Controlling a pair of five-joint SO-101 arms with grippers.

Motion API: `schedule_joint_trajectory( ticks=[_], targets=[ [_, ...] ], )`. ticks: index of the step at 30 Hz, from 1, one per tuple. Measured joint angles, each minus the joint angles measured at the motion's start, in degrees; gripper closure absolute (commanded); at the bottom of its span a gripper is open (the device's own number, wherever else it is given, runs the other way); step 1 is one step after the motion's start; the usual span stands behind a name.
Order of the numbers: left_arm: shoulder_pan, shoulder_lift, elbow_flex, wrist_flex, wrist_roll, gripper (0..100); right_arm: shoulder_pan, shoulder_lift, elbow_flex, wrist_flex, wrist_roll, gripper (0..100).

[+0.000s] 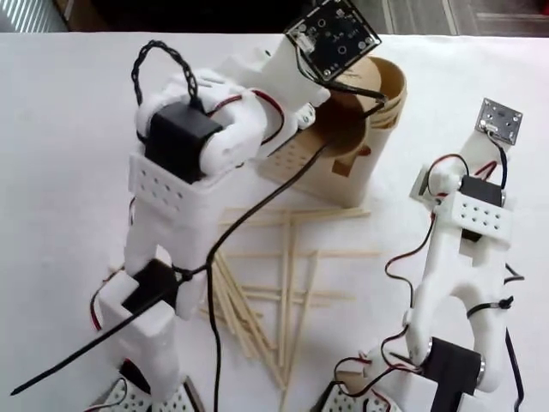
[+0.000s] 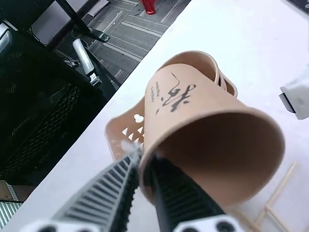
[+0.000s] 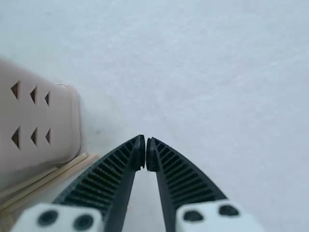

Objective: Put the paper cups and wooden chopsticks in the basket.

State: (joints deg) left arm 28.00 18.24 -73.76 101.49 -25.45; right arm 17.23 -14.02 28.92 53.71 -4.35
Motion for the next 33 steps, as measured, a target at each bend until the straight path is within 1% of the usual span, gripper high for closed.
schedule_joint_trajectory(
  ticks=[20, 26, 33],
  targets=[
    [0.1, -1.8, 0.3, 0.3, 0.1, 98, 0.0, 0.0, 0.0, 0.0, 0.0, 98.1],
    [0.1, -1.3, 0.3, -3.1, 0.1, 98, 0.0, 0.0, 0.0, 0.0, 0.0, 98.1],
    [0.5, 3.6, 0.3, -4.0, 0.1, 98, 0.0, 0.0, 0.0, 0.0, 0.0, 98.1]
  ],
)
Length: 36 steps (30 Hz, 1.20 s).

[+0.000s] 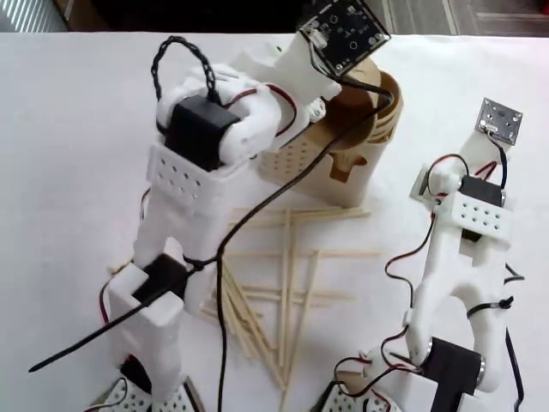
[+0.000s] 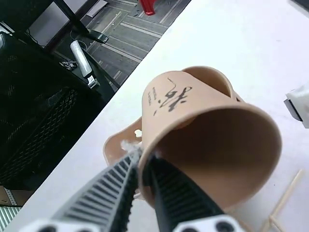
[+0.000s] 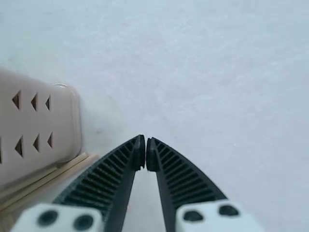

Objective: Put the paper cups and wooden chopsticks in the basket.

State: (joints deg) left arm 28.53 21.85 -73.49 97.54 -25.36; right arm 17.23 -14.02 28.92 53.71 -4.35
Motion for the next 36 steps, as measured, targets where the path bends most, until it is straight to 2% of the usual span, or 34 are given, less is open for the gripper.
schedule_joint_trajectory(
  ticks=[3, 6, 9, 13, 20, 36],
  targets=[
    [0.2, 0.5, 0.0, -0.4, 0.0, 95, 0.0, 0.0, 0.0, 0.0, 0.0, 98.1],
    [0.6, 0.6, 0.3, -1.8, 0.3, 85, 0.0, 0.0, 0.0, 0.0, 0.0, 98.1],
    [0.7, 0.6, 0.5, -3.8, 4.2, 75, 0.0, 0.0, 0.0, 0.0, 0.0, 98.1],
    [0.7, 0.6, 0.5, -7.5, 9.9, 75, 0.0, 0.0, 0.0, 0.0, 0.0, 98.1],
    [0.6, 7.0, 0.5, -13.5, 11.1, 75, 0.0, 0.0, 0.0, 0.0, 0.0, 98.1],
    [-5.2, 5.2, 0.5, -14.2, 11.3, 75, 0.0, 0.0, 0.0, 0.0, 0.0, 98.1]
  ],
)
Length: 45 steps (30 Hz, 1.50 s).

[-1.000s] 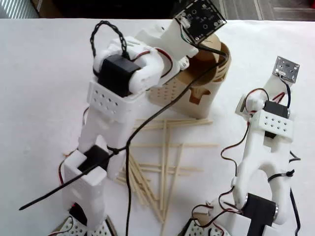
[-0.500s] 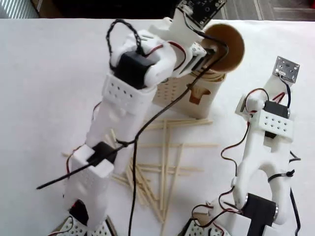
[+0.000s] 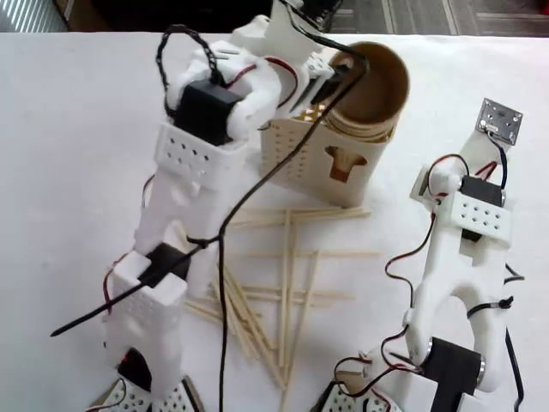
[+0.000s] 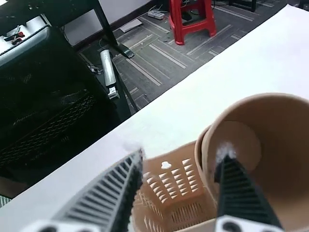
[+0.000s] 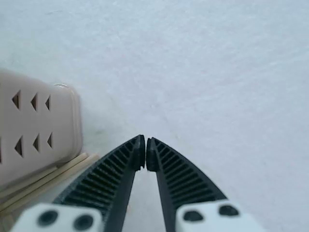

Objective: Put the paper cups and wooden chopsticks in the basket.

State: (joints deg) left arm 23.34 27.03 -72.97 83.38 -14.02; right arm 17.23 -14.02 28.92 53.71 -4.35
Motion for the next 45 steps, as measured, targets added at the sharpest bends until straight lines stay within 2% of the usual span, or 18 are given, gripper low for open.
schedule_joint_trajectory(
  ticks=[7, 15, 24, 34, 40, 45],
  targets=[
    [-0.6, -0.5, 0.0, 1.0, 0.0, 75, 0.0, 0.0, 0.0, 0.0, 0.0, 98.1],
    [-0.8, -8.7, 0.0, 1.4, 0.0, 75, 0.0, 0.0, 0.0, 0.0, 0.0, 98.1],
    [-0.8, -4.3, 0.0, 2.2, 0.0, 75, 0.0, 4.7, 0.0, -1.8, 0.0, 98.1],
    [-0.7, 6.8, 0.0, -7.6, 0.0, 75, 0.0, 5.3, -0.1, -2.1, 0.0, 98.1],
    [-1.0, 7.8, 0.0, -8.4, 0.0, 79, 0.0, 5.3, -0.1, -2.1, 0.0, 98.1],
    [-2.5, 3.2, 0.0, -8.4, 0.0, 79, 0.0, 5.3, -0.1, -2.1, 0.0, 98.1]
  ],
)
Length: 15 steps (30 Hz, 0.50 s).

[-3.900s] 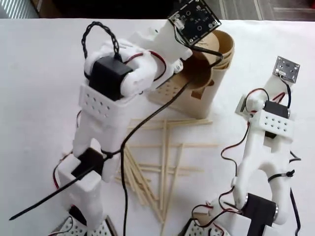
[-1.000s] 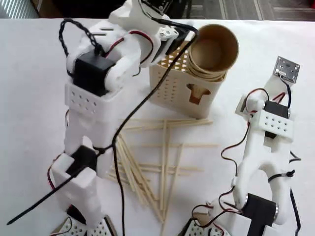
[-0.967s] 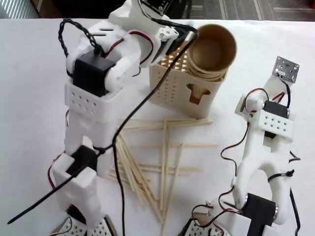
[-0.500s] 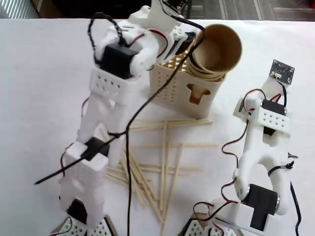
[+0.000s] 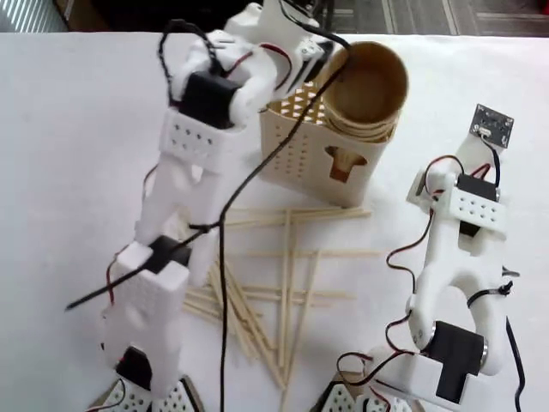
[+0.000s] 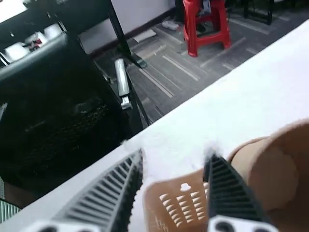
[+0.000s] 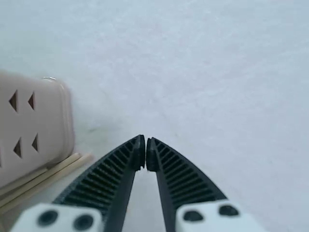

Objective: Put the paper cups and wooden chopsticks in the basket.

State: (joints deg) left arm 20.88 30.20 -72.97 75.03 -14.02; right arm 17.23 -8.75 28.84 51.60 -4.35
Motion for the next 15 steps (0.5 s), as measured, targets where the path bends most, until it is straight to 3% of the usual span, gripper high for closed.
schedule_joint_trajectory(
  ticks=[8, 15],
  targets=[
    [3.2, -10.6, 0.0, 5.6, 0.0, 79, 0.0, 0.0, 0.0, 0.0, 0.0, 98.1],
    [6.5, -9.6, 0.0, 7.1, 0.0, 79, 0.0, 0.0, 0.0, 0.0, 0.0, 98.1]
  ],
)
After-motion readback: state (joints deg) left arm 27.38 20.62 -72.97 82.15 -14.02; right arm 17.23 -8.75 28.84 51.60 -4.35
